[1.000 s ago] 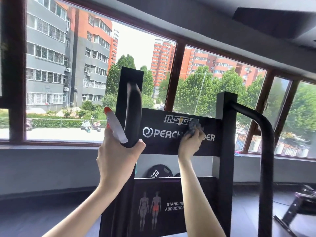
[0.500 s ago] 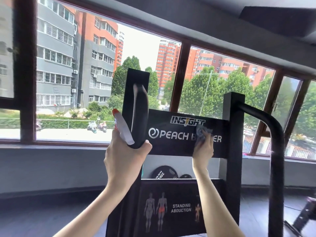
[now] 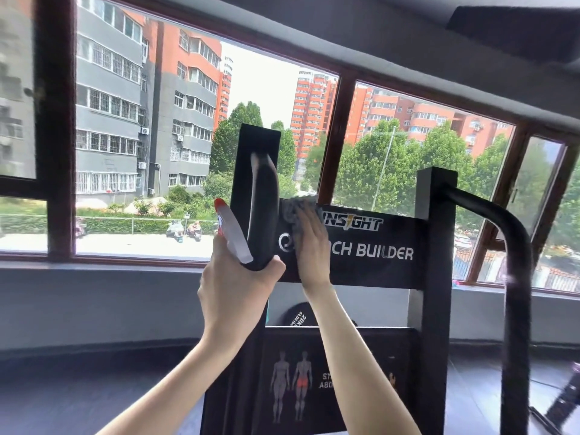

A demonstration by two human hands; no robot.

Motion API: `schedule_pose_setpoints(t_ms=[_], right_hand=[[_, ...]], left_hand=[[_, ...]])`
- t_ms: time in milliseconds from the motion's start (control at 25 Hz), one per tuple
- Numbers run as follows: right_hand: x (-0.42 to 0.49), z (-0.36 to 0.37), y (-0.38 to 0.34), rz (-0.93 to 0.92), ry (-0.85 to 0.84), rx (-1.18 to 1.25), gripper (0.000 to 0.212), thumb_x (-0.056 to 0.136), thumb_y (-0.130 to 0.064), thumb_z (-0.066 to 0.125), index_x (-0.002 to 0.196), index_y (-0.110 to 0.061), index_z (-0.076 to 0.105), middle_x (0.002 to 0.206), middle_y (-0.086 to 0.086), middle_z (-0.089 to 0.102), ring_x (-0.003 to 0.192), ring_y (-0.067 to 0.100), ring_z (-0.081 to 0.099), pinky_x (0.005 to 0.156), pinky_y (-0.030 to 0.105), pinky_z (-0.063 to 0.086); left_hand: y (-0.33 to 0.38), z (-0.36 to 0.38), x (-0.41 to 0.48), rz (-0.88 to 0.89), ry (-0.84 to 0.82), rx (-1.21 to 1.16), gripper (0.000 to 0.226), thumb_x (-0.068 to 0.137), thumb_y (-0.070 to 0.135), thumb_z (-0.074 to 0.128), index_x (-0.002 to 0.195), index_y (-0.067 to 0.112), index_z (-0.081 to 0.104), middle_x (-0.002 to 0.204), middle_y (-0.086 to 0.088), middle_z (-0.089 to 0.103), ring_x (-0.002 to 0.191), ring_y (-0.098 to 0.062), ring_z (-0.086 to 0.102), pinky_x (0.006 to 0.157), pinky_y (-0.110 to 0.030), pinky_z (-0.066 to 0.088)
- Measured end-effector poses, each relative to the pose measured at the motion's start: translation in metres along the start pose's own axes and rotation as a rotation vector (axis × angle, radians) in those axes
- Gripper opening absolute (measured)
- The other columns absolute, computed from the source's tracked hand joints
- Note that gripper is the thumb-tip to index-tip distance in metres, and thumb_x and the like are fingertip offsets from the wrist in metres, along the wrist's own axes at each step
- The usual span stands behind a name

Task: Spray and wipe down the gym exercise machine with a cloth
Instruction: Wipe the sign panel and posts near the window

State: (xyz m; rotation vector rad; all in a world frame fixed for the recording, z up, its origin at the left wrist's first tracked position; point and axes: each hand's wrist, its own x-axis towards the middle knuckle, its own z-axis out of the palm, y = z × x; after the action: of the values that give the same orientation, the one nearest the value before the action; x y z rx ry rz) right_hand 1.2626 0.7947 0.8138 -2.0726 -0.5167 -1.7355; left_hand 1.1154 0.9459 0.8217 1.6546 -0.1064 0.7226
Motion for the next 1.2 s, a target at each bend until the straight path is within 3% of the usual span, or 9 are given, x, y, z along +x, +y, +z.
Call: schedule_pose_setpoints(t_ms=[120,280,400,520,680,840,960,1040,1200], right_hand=[[-0.005,0.013,-0.014,0.157,0.112,-0.079,0.051,0.085,0.012,0.056,0.133,-0.004,0.049,0.136,0.015,0.052,0.135,0.024,0.039,0.109,0.050,0.036],[-0.049,0.003,-0.006,-0.073,-0.061,-0.187,0.058,0.080,0.008,0.068,0.133,-0.009,0.052,0.138,0.010,0.052,0.132,0.024,0.044,0.113,0.036,0.029],[-0.010,-0.005,-0.001,0.057,0.002,-0.151,0.049,0.082,0.010,0.063,0.128,-0.005,0.056,0.130,0.014,0.058,0.126,0.032,0.051,0.108,0.048,0.037],[0.023,0.030,-0.026,0.140,-0.057,-0.102,0.053,0.083,0.012,0.060,0.133,-0.004,0.052,0.136,0.015,0.053,0.131,0.031,0.045,0.109,0.049,0.035],[-0.024,0.045,-0.029,0.084,-0.139,-0.115,0.078,0.085,0.004,0.063,0.150,-0.010,0.022,0.157,0.007,0.022,0.147,0.018,0.013,0.117,0.040,0.021],[-0.083,0.009,-0.016,-0.098,-0.302,-0.128,0.080,0.077,0.017,0.060,0.147,-0.009,0.031,0.155,0.007,0.027,0.145,0.018,0.018,0.118,0.039,0.021],[-0.103,-0.020,0.020,-0.215,-0.347,-0.202,0.085,0.074,0.022,0.054,0.148,-0.011,0.028,0.152,0.008,0.032,0.143,0.020,0.026,0.116,0.041,0.025],[-0.115,-0.044,0.053,-0.047,-0.266,-0.267,0.090,0.077,0.022,0.056,0.150,-0.016,0.019,0.153,0.009,0.030,0.143,0.024,0.025,0.115,0.043,0.027],[-0.108,-0.065,0.089,0.719,0.041,-0.244,0.061,0.092,0.009,0.047,0.147,-0.006,0.026,0.153,0.016,0.028,0.143,0.030,0.025,0.118,0.041,0.022]], left_hand=[[0.001,0.000,0.001,-0.010,0.007,0.000,0.045,0.066,0.044,0.066,0.098,0.019,0.048,0.078,0.009,0.063,0.075,-0.014,0.061,0.066,-0.033,0.043],[0.001,0.000,0.001,-0.013,0.011,0.014,0.038,0.075,0.030,0.071,0.101,0.017,0.048,0.078,0.008,0.063,0.074,-0.012,0.060,0.059,-0.026,0.036],[0.001,0.000,-0.001,-0.010,0.016,0.011,0.035,0.076,0.028,0.072,0.100,0.018,0.048,0.076,0.011,0.062,0.073,-0.010,0.059,0.059,-0.027,0.036],[0.003,-0.001,-0.002,-0.009,0.015,0.017,0.032,0.077,0.026,0.071,0.096,0.018,0.046,0.071,0.012,0.055,0.067,-0.007,0.056,0.057,-0.023,0.034],[0.003,-0.001,-0.001,-0.004,0.015,0.025,0.032,0.078,0.027,0.071,0.096,0.018,0.046,0.071,0.015,0.051,0.066,-0.002,0.051,0.057,-0.019,0.032],[0.004,0.000,-0.002,0.001,0.017,0.022,0.033,0.079,0.028,0.070,0.101,0.018,0.048,0.076,0.016,0.055,0.069,-0.004,0.055,0.058,-0.017,0.032],[0.005,-0.001,-0.002,-0.016,0.010,0.020,0.032,0.080,0.028,0.071,0.098,0.016,0.048,0.073,0.014,0.054,0.068,-0.003,0.053,0.059,-0.024,0.033],[0.006,-0.002,-0.003,-0.025,0.002,0.003,0.030,0.080,0.027,0.071,0.095,0.015,0.048,0.071,0.014,0.055,0.068,-0.005,0.055,0.061,-0.029,0.034],[0.007,-0.001,-0.004,-0.018,0.017,-0.019,0.029,0.079,0.026,0.072,0.087,0.020,0.045,0.069,0.016,0.055,0.067,-0.007,0.055,0.070,-0.032,0.038]])
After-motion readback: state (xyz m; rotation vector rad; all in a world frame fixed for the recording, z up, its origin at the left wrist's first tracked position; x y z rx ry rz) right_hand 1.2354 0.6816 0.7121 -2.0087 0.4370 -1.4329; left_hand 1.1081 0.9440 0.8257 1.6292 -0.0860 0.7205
